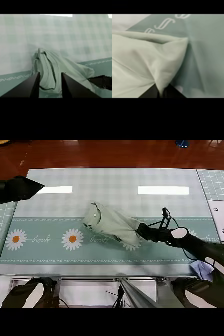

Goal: Fold the shirts.

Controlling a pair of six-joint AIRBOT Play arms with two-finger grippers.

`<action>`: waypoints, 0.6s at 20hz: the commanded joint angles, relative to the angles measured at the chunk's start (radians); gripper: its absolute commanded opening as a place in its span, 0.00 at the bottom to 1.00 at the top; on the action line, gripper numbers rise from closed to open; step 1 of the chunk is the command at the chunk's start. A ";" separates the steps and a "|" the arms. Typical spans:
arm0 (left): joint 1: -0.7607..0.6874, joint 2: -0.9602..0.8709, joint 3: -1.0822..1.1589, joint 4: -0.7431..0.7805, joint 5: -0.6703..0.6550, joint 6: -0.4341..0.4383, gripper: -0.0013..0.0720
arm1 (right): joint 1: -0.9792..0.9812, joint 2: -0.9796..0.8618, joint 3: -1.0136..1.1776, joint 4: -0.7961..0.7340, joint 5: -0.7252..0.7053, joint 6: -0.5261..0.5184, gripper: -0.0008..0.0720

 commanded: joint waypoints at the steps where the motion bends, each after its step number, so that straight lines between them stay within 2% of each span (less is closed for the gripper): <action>1: 0.000 -0.003 0.000 0.001 -0.007 -0.009 0.47 | -0.009 0.064 0.058 0.034 0.057 -0.148 0.05; 2: 0.000 -0.007 0.000 0.001 -0.007 -0.009 0.47 | -0.052 0.130 0.095 -0.024 0.119 -0.162 0.05; 4: 0.000 -0.023 0.000 0.001 -0.007 -0.009 0.47 | -0.172 0.271 0.191 -0.174 0.249 -0.119 0.05; 7: 0.000 -0.063 0.000 0.000 -0.007 -0.009 0.47 | -0.407 0.445 0.376 -0.491 0.468 0.084 0.05; 9: -0.002 -0.093 0.000 0.000 -0.007 -0.009 0.47 | -0.570 0.521 0.474 -0.663 0.632 0.172 0.05; 12: -0.003 -0.136 0.000 0.000 -0.007 -0.009 0.47 | -0.806 0.588 0.553 -0.869 0.834 0.177 0.05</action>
